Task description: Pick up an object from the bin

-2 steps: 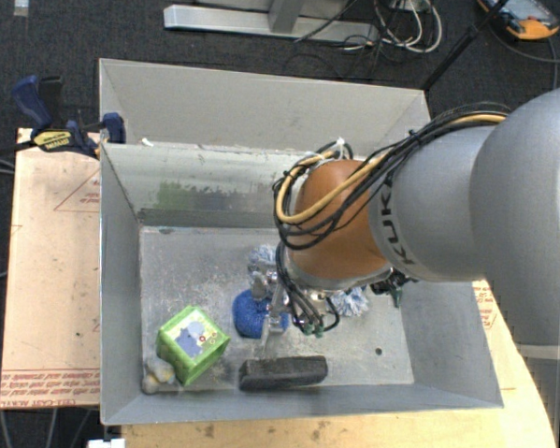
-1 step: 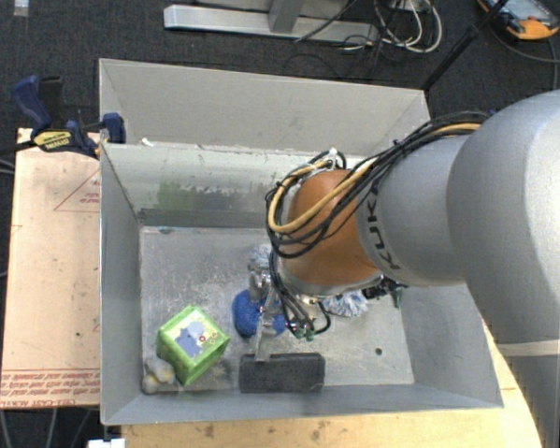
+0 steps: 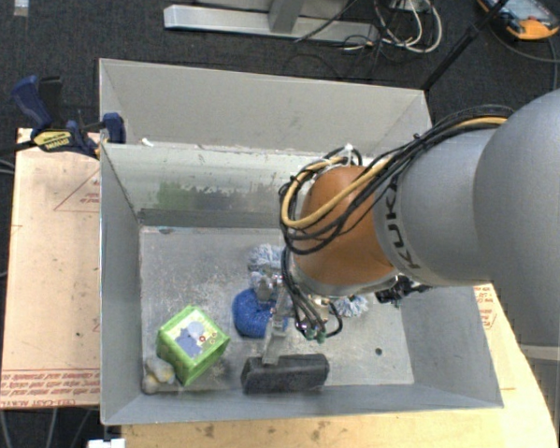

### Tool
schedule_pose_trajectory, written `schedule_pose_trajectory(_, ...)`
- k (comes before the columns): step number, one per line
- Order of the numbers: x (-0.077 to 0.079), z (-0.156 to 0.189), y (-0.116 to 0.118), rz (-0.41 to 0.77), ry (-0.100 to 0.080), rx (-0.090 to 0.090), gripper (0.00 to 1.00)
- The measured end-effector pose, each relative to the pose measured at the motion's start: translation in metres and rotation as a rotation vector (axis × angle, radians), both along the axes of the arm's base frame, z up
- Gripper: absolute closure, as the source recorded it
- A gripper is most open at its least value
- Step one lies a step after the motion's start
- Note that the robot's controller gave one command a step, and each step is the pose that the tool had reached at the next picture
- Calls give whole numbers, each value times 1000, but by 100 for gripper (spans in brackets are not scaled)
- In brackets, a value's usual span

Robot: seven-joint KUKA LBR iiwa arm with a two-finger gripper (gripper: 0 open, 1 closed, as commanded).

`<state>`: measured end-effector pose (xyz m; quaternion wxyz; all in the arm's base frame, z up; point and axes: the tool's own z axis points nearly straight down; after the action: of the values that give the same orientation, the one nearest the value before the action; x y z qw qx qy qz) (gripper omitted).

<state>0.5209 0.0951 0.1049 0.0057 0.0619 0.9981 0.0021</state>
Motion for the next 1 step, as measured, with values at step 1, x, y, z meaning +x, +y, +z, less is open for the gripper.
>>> schedule_pose_trajectory(1,8,-27,3,-13,-9,2,0)
